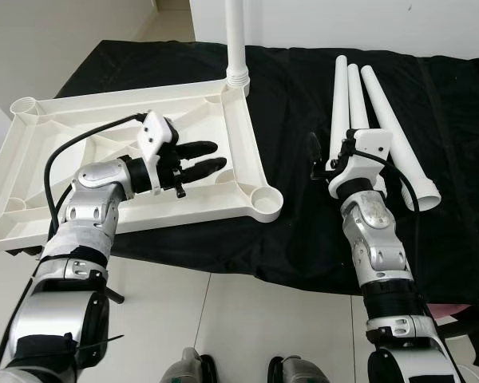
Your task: Building children table
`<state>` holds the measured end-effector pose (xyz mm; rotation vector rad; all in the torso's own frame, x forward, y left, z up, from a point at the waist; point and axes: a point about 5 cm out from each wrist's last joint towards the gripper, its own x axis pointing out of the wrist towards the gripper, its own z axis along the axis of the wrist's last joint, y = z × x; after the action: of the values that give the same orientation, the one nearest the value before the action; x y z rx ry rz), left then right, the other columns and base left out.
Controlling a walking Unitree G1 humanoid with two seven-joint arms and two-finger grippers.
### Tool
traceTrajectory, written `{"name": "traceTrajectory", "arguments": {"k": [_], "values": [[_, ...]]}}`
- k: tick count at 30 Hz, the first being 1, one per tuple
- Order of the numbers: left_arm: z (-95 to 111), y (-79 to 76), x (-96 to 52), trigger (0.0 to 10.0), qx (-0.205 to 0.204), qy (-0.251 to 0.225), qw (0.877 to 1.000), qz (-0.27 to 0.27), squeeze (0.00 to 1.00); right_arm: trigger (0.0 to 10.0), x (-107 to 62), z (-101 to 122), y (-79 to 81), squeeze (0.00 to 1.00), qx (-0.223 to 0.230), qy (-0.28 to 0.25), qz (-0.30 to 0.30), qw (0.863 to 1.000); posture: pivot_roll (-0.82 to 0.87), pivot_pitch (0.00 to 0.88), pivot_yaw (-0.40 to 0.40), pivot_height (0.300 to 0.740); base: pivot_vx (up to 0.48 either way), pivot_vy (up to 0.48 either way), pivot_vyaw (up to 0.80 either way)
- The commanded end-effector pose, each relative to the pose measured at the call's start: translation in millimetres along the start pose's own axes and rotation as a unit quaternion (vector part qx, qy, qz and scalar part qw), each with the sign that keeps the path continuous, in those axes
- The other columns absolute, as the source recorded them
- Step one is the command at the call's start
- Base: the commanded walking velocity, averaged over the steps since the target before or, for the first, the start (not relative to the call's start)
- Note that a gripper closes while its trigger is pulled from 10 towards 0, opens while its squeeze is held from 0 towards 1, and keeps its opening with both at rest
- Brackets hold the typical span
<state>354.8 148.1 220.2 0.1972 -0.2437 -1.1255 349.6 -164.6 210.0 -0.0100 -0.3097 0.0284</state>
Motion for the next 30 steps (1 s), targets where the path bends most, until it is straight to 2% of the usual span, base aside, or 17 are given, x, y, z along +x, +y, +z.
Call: {"name": "traceTrajectory", "arguments": {"k": [1, 5, 13, 20, 30], "values": [[-7.6, 33.8, -25.0, 10.0, -0.024, 0.018, 0.917, 0.399, 0.0, 10.0, 3.9, -0.2, 0.3, 0.0, 0.002, 0.008, -0.021, 1.0, -0.08, 0.125, 0.085, 0.74, 0.0, 0.0, 0.0], [-6.5, 32.5, -27.6, 10.0, -0.03, 0.022, 0.909, 0.416, 0.0, 10.0, 7.5, 2.4, 0.3, 0.0, 0.002, 0.007, -0.031, 0.999, -0.07, 0.121, 0.083, 0.74, 0.0, 0.0, 0.0], [0.4, 27.4, -21.8, 10.0, -0.025, 0.008, 0.908, 0.417, 0.0, 10.0, 12.5, 5.5, 1.6, 0.0, 0.002, 0.002, -0.037, 0.999, -0.07, 0.118, 0.076, 0.74, 0.0, 0.0, 0.0], [-1.3, 30.3, -21.0, 10.0, -0.045, 0.01, 0.899, 0.436, 0.0, 10.0, 12.2, 3.5, 1.1, 0.0, 0.001, 0.003, -0.041, 0.999, -0.07, 0.114, 0.077, 0.74, 0.0, 0.0, 0.0], [-4.2, 25.3, -19.0, 10.0, -0.075, 0.025, 0.886, 0.456, 0.0, 10.0, 12.5, 1.5, 2.6, 0.0, 0.002, 0.005, -0.047, 0.999, -0.07, 0.107, 0.075, 0.74, 0.0, 0.0, 0.0]]}}
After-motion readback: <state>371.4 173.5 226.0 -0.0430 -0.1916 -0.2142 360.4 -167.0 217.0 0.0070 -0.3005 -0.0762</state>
